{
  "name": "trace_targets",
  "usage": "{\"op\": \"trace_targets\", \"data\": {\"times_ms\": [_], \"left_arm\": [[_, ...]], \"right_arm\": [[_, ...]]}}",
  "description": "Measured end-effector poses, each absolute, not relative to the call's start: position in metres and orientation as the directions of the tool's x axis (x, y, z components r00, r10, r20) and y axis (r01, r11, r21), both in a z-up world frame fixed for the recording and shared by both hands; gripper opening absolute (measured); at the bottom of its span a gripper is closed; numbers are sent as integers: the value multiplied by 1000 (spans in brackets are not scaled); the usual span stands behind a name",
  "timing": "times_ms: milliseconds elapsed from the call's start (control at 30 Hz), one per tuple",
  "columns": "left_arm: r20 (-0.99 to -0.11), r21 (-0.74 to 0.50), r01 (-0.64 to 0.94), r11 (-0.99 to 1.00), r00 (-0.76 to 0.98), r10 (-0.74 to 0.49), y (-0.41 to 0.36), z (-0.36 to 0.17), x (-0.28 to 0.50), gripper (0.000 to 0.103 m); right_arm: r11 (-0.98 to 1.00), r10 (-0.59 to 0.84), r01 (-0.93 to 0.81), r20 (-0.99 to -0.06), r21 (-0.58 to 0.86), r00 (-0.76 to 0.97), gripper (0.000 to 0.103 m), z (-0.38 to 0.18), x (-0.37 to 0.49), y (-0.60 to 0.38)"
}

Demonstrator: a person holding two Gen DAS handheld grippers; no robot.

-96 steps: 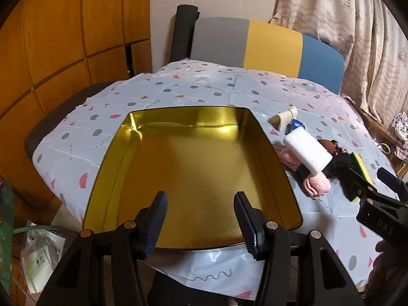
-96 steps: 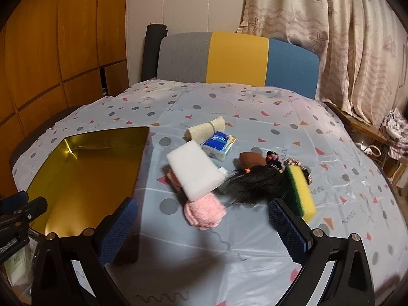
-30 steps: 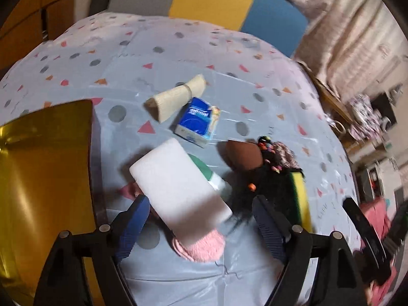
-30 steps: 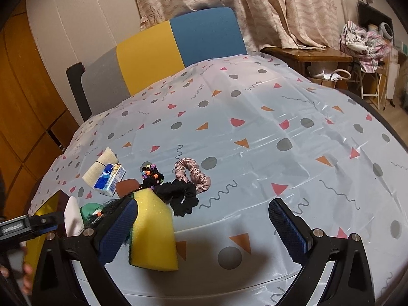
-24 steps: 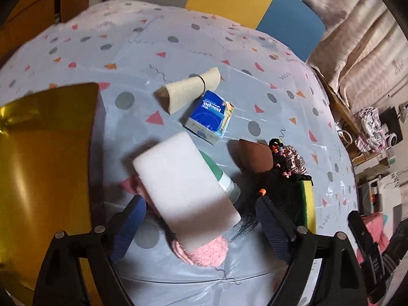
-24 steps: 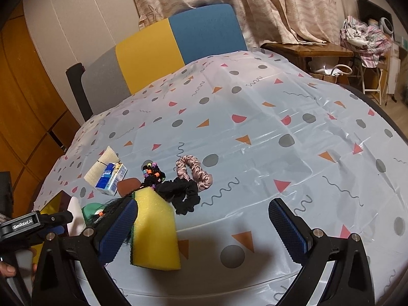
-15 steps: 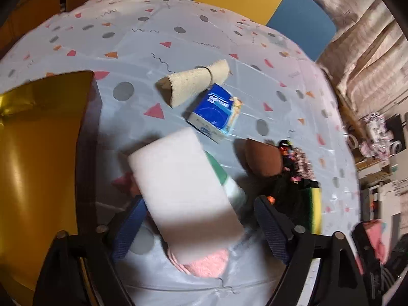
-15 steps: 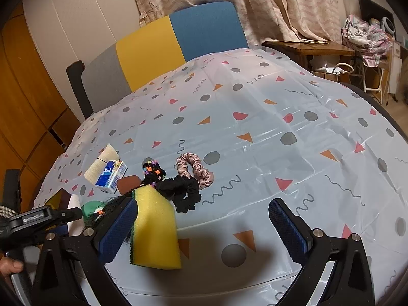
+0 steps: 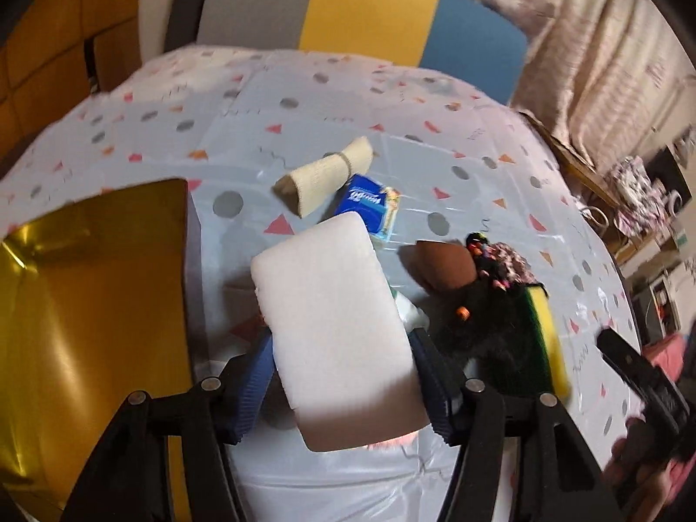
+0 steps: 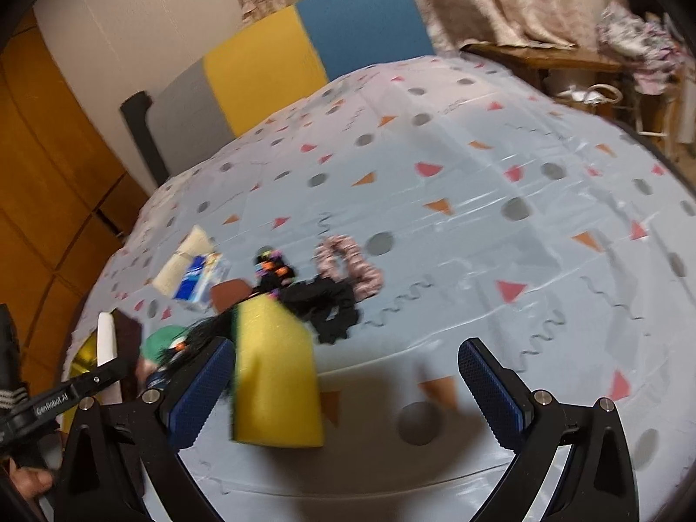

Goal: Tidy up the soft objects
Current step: 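Grasp the white sponge with the left tool while the right tool grasps the yellow-green sponge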

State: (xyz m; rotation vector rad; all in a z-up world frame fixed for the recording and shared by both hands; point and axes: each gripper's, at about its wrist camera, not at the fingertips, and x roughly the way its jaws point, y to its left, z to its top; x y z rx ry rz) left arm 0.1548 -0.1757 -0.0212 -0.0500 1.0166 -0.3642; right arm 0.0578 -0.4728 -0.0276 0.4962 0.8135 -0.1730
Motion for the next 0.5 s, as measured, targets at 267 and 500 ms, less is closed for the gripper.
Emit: {"op": "trace_targets", "data": {"times_ms": [267,500], "left_arm": [[-776,-185,368,911,513,-365,-172,-1,120,62],[-763,-202,390,898,513,-394,-165,4,106,62]], "right_arm": [[918,172,165,-736,360,655,99,-37,72,-432],[960,112,144,-803,238,586,54,-56,83,-412]]}}
